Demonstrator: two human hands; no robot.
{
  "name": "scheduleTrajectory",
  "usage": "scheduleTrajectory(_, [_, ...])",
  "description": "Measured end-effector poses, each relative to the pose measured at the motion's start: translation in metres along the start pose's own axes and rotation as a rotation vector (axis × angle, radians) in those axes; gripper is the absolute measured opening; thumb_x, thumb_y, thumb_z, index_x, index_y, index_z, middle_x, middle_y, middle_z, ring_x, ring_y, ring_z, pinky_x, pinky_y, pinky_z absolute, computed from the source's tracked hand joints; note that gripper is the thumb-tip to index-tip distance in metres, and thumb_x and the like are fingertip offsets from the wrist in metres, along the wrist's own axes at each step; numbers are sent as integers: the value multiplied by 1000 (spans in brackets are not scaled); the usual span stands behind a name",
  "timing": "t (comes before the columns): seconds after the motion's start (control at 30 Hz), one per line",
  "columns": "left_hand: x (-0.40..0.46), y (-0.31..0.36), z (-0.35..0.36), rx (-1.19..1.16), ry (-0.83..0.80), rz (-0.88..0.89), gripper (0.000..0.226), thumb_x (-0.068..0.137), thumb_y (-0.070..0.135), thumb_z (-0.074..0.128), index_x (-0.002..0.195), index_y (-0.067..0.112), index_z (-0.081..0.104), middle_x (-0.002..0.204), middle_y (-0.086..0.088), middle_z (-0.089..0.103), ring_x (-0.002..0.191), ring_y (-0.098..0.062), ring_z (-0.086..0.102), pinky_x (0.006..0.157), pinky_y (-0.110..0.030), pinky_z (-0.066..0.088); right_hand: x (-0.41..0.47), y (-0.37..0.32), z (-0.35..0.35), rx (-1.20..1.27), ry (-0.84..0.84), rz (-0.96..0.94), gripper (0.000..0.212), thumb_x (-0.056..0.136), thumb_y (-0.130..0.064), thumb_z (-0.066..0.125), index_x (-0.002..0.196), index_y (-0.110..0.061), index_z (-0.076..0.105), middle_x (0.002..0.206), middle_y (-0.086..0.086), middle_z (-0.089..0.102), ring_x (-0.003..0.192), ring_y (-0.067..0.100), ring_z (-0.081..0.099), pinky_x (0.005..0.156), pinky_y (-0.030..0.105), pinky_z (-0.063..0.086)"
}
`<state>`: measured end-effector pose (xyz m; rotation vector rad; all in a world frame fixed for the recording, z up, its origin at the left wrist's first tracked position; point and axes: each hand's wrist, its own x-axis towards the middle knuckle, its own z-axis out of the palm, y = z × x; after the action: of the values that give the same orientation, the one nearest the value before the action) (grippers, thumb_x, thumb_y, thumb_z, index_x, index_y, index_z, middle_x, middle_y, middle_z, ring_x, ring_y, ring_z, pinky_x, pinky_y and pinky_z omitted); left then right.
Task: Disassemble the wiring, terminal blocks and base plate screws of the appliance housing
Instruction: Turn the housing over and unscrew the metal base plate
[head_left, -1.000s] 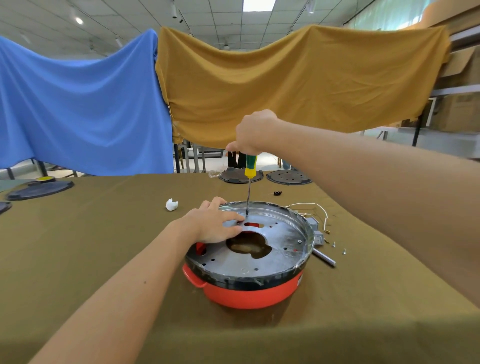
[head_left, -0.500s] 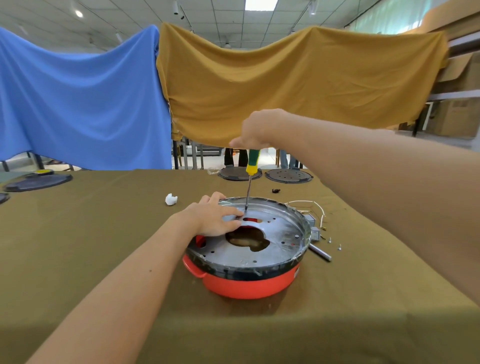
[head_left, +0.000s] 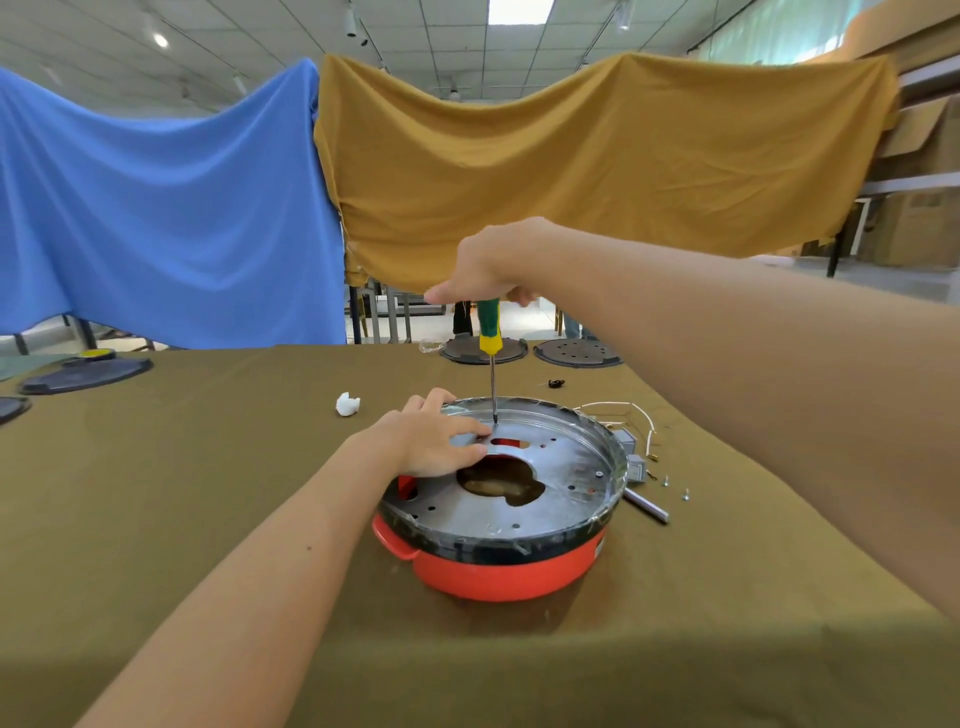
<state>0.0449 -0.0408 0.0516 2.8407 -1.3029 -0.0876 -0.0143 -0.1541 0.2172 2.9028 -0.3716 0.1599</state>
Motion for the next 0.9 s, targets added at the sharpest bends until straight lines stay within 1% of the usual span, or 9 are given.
scheduleTrajectory(0.1, [-1, 0, 0, 9, 2, 3, 47, 95, 67, 33, 140, 57, 35, 158, 3, 12, 144, -28, 17, 112, -50, 28, 2, 0, 1, -281, 104, 3, 53, 105, -51, 33, 117, -8, 61, 88, 5, 52, 80, 24, 51, 74, 34, 41])
scheduleTrajectory(0.23, [-1, 0, -1, -3, 1, 3, 46, 95, 66, 33, 140, 57, 35, 158, 3, 12, 144, -29, 17, 112, -51, 27, 5, 8, -9, 25, -86, -143, 9, 101, -19, 54, 102, -10, 55, 99, 8, 57, 77, 20, 58, 63, 26, 49])
scheduleTrajectory(0.33, [-1, 1, -2, -1, -7, 7, 47, 95, 66, 33, 141, 56, 35, 159, 2, 11, 145, -30, 16, 113, -52, 27, 0, 7, -11, 149, -116, -206, 21, 88, 3, 64, 96, -16, 60, 118, 9, 58, 103, 25, 61, 72, 27, 50])
scheduleTrajectory(0.43, [-2, 1, -1, 4, -5, 8, 47, 95, 66, 33, 141, 56, 35, 159, 3, 11, 144, -29, 16, 113, -52, 27, 1, 5, -4, 46, -78, -156, 34, 87, -37, 75, 99, -16, 51, 105, 4, 59, 80, 18, 59, 61, 28, 47])
scheduleTrajectory(0.53, [-2, 1, -1, 6, -4, 4, 47, 95, 66, 33, 141, 57, 34, 159, 2, 10, 144, -29, 17, 112, -51, 27, -2, 3, 4, -301, 66, 48, 65, 92, -74, 40, 88, -10, 46, 87, 3, 52, 69, 20, 53, 62, 31, 40])
scheduleTrajectory(0.63, [-1, 2, -2, 22, -11, 10, 47, 96, 66, 32, 142, 56, 33, 160, 2, 10, 145, -30, 16, 112, -52, 27, 3, 13, 8, -298, 109, 37, 55, 104, -56, 32, 81, -9, 48, 78, 3, 48, 72, 20, 52, 71, 35, 45])
scheduleTrajectory(0.7, [-1, 2, -3, 23, -15, 14, 47, 96, 65, 32, 142, 55, 34, 160, 2, 9, 145, -30, 16, 112, -52, 27, 4, 26, 3, -139, 23, -48, 43, 106, -42, 41, 91, -5, 56, 89, 6, 55, 84, 23, 54, 81, 35, 48])
scheduleTrajectory(0.8, [-2, 2, -4, 18, -18, 13, 48, 96, 65, 32, 143, 55, 34, 160, 1, 9, 145, -30, 15, 113, -53, 26, -2, 37, 0, 229, -67, -164, 11, 98, -13, 59, 108, -10, 58, 113, 10, 58, 93, 23, 56, 71, 26, 47])
scheduleTrajectory(0.9, [-3, 3, -4, 16, -19, 9, 48, 96, 65, 32, 143, 55, 34, 160, 2, 10, 145, -30, 16, 114, -53, 27, -3, 33, 5, 461, -81, -211, 27, 90, 5, 62, 106, -15, 55, 113, 7, 54, 102, 25, 55, 64, 23, 45])
